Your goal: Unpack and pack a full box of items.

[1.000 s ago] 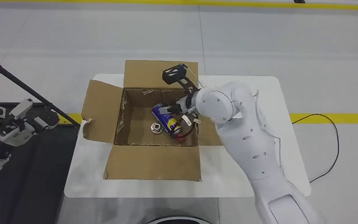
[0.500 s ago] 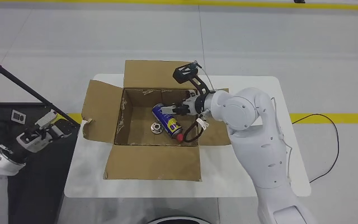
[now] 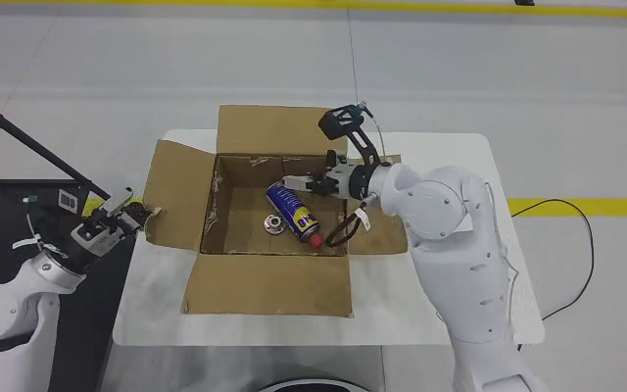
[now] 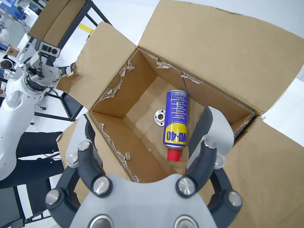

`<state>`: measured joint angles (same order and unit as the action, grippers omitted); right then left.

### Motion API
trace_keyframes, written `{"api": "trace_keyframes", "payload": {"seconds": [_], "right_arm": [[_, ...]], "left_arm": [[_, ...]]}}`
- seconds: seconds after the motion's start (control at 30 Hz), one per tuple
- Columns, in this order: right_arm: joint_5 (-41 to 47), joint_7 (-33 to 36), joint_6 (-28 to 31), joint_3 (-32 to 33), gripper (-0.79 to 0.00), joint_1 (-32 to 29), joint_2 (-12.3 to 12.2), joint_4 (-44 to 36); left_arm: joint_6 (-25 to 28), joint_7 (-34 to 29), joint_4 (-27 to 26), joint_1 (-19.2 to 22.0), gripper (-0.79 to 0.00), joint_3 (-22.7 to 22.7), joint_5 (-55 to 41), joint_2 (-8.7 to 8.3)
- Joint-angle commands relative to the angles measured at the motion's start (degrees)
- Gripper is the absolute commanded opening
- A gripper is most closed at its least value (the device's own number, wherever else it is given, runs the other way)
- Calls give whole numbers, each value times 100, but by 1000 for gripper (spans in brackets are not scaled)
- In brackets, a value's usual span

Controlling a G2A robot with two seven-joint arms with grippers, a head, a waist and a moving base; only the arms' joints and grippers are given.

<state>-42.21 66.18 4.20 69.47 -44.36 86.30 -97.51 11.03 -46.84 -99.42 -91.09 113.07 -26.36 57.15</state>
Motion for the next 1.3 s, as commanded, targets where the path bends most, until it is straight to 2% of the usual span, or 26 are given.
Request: {"api": "trace_keyframes", "payload": {"seconds": [0.0,0.13,0.5,0.63,0.97,1.27], "right_arm": [[92,-56,48,145,0,-103,-33,-101],[419,-28,208,475,0,-294,-103,-250],[419,-28,208,475,0,-294,-103,-250],[768,-303,393,702,0,-524,-150,-341],[1267,210,522,1623,0,-1008,-389,-808],[1489,768,203,2100,0,-1231,-581,-775]], "left_arm": [[28,98,-40,39,0,-84,0,9],[72,288,-174,106,0,-192,0,24],[54,504,-753,148,0,-557,112,58],[1,495,-885,208,0,-809,250,67],[-251,335,-993,338,0,-1246,572,66],[-423,94,-1118,316,0,-1317,659,46]]}}
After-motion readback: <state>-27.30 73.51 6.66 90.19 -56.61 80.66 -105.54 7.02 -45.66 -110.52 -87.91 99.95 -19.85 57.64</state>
